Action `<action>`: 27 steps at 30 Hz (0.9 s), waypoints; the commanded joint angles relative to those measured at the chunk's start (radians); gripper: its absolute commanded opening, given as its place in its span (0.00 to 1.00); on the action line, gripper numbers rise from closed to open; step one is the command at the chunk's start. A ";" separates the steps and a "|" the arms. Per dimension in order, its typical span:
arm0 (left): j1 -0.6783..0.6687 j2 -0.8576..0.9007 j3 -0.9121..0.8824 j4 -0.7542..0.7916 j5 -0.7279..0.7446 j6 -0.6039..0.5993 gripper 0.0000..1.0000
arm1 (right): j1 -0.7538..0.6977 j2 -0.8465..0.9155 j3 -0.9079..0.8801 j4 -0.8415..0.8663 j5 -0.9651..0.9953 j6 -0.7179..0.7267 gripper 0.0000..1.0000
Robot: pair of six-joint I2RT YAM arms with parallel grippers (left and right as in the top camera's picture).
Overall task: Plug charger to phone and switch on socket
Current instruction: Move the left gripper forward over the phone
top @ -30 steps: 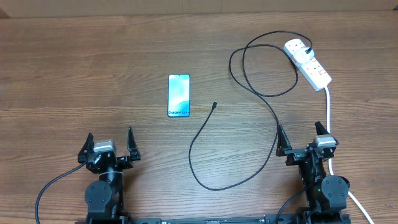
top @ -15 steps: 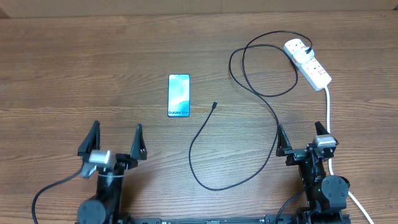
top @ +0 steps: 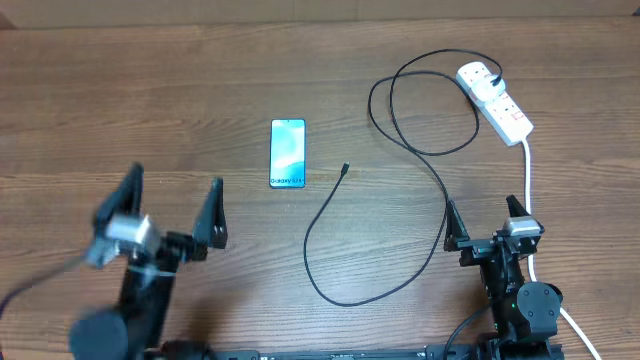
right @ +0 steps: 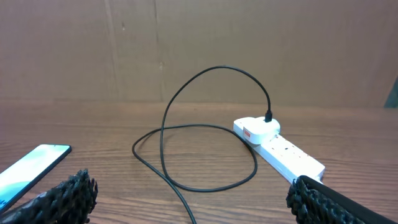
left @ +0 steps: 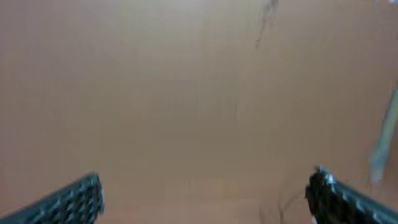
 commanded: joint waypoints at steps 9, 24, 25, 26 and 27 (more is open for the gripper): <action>-0.009 0.613 0.753 -0.703 0.242 0.012 1.00 | 0.006 -0.009 -0.010 0.006 0.013 0.002 1.00; -0.282 1.367 1.635 -1.584 -0.253 -0.120 1.00 | 0.006 -0.009 -0.010 0.006 0.013 0.002 1.00; -0.288 1.394 1.652 -1.592 -0.206 -0.120 1.00 | 0.006 -0.009 -0.010 0.006 0.013 0.002 1.00; -0.289 1.419 1.656 -1.593 -0.164 -0.119 1.00 | 0.006 -0.009 -0.010 0.006 0.013 0.002 1.00; -0.289 1.435 1.656 -1.592 -0.150 -0.120 1.00 | 0.006 -0.009 -0.010 0.006 0.013 0.002 1.00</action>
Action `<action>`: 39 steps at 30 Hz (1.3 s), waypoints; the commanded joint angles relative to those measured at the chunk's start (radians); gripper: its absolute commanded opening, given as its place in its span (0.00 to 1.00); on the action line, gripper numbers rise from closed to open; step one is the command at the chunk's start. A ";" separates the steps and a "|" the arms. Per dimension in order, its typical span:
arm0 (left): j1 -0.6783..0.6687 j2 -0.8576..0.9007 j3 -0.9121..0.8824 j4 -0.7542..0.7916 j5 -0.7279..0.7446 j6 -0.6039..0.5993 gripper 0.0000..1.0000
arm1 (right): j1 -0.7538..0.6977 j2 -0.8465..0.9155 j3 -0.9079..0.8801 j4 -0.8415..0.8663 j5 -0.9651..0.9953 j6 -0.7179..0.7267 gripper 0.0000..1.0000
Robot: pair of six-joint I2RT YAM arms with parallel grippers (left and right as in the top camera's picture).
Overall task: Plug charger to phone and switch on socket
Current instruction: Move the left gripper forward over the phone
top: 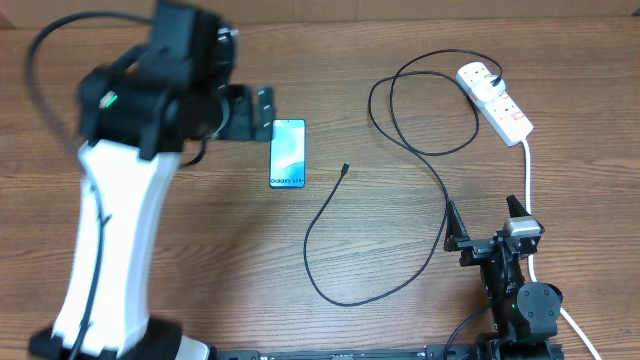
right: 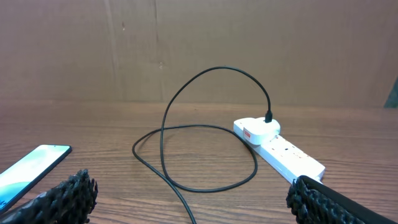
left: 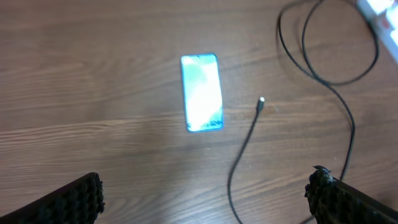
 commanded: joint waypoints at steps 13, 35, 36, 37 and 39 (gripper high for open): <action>-0.012 0.262 0.039 0.003 -0.039 -0.254 1.00 | 0.006 -0.007 -0.010 0.006 0.013 0.002 1.00; -0.039 0.511 0.039 0.094 -0.020 -0.261 1.00 | 0.006 -0.007 -0.010 0.006 0.013 0.002 1.00; -0.039 0.519 0.037 0.101 -0.025 -0.261 1.00 | 0.006 -0.007 -0.010 0.006 0.013 0.002 1.00; -0.038 0.527 0.037 0.105 -0.024 -0.261 1.00 | 0.006 -0.007 -0.010 0.006 0.013 0.002 1.00; -0.036 0.545 0.035 0.107 -0.024 -0.261 1.00 | 0.006 -0.007 -0.010 0.006 0.013 0.002 1.00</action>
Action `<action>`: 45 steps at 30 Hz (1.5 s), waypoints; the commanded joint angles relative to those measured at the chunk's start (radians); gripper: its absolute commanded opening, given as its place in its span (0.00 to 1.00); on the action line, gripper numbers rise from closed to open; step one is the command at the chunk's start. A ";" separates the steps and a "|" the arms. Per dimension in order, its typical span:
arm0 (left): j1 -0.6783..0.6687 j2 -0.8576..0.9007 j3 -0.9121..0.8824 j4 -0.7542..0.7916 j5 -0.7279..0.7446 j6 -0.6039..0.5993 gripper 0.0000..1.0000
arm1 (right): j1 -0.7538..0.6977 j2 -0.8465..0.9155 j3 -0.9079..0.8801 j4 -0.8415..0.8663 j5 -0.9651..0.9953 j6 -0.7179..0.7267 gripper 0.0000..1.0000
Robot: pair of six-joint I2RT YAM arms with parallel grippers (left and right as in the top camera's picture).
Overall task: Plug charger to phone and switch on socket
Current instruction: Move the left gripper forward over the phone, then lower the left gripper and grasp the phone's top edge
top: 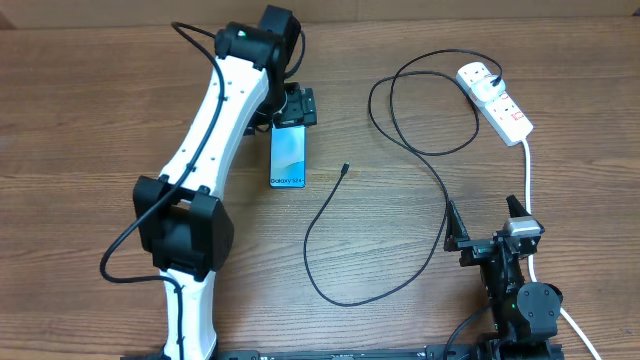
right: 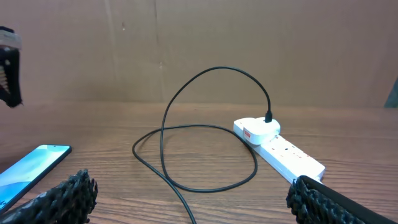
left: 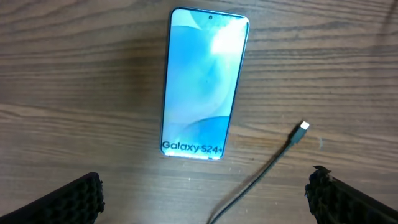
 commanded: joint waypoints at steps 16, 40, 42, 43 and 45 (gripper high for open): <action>-0.008 0.169 0.020 0.085 -0.036 0.016 1.00 | 0.006 -0.007 -0.010 0.005 0.013 0.002 1.00; -0.011 0.171 -0.110 0.222 -0.048 0.032 1.00 | 0.006 -0.007 -0.010 0.005 0.013 0.002 1.00; -0.011 0.171 -0.117 0.232 -0.048 0.032 1.00 | 0.006 -0.007 -0.010 0.005 0.013 0.002 1.00; -0.011 0.171 -0.121 0.235 -0.048 0.032 1.00 | 0.006 -0.007 -0.010 0.005 0.013 0.002 1.00; -0.011 0.171 -0.130 0.241 -0.048 0.033 1.00 | 0.006 -0.007 -0.010 0.005 0.013 0.002 1.00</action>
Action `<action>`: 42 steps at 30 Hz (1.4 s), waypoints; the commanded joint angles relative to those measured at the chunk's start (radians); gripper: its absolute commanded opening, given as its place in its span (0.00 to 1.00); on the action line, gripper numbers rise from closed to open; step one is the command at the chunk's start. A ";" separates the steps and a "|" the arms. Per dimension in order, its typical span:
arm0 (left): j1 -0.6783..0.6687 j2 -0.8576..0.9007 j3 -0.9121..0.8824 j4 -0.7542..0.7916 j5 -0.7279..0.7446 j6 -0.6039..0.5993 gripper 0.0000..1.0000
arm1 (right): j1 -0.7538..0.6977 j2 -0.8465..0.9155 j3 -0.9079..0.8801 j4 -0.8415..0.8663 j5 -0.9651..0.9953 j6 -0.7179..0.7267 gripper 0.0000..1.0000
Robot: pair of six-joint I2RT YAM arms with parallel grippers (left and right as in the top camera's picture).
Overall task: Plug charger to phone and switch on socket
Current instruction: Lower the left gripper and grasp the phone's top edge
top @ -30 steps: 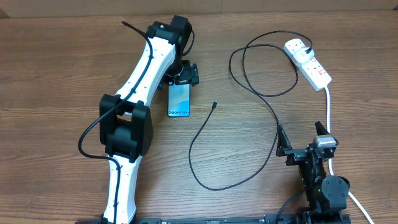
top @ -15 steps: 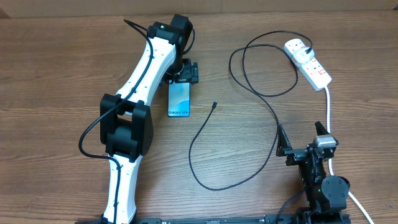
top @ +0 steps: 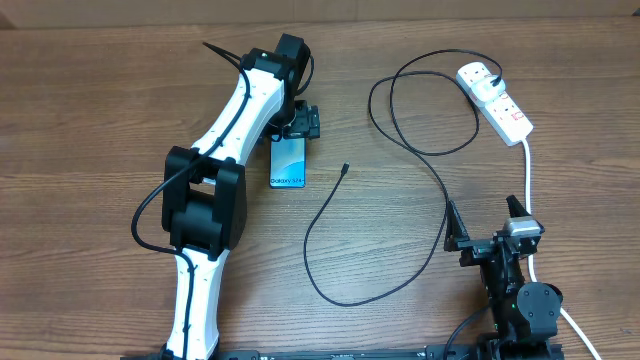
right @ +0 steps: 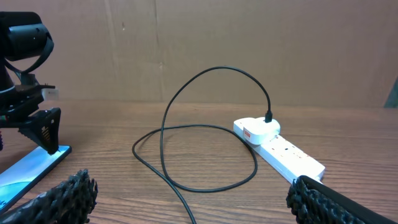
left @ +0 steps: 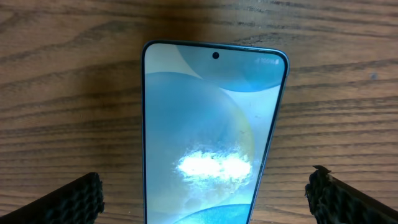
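The phone (top: 288,163) lies flat on the wooden table, screen lit blue; it fills the left wrist view (left: 208,130). My left gripper (top: 296,124) hangs open low over the phone's far end, one finger on each side of it (left: 205,199). The black charger cable (top: 345,240) curls across the table, its free plug (top: 344,168) just right of the phone. Its other end sits in the white power strip (top: 497,101) at the far right (right: 280,149). My right gripper (top: 489,235) rests open near the front edge (right: 186,199).
A white lead (top: 527,175) runs from the power strip toward the right arm's base. Brown cardboard walls (right: 199,43) back the table. The cable's large loop (top: 425,100) lies between the phone and the strip.
My left gripper has come lower over the phone's top end, so the phone now fills its view. The right arm, cable and strip are unchanged.
My left gripper began open near the front left of the table. It was then high over the far left, with phone and cable end in view. Then it stood above the phone, and now it straddles the phone's top end. The right arm stayed still.
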 commanded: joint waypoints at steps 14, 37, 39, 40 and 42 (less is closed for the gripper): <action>-0.009 0.010 -0.100 0.067 -0.016 0.039 1.00 | 0.006 -0.007 -0.010 0.006 0.012 0.002 1.00; -0.009 0.010 -0.166 0.114 -0.031 0.039 0.98 | 0.006 -0.007 -0.010 0.006 0.013 0.002 1.00; -0.009 0.010 -0.167 0.114 -0.031 0.039 0.95 | 0.006 -0.007 -0.010 0.006 0.013 0.002 1.00; -0.009 0.010 -0.168 0.114 -0.031 0.039 0.94 | 0.006 -0.007 -0.010 0.006 0.013 0.002 1.00; -0.009 0.010 -0.170 0.114 -0.031 0.039 0.92 | 0.006 -0.007 -0.010 0.006 0.012 0.002 1.00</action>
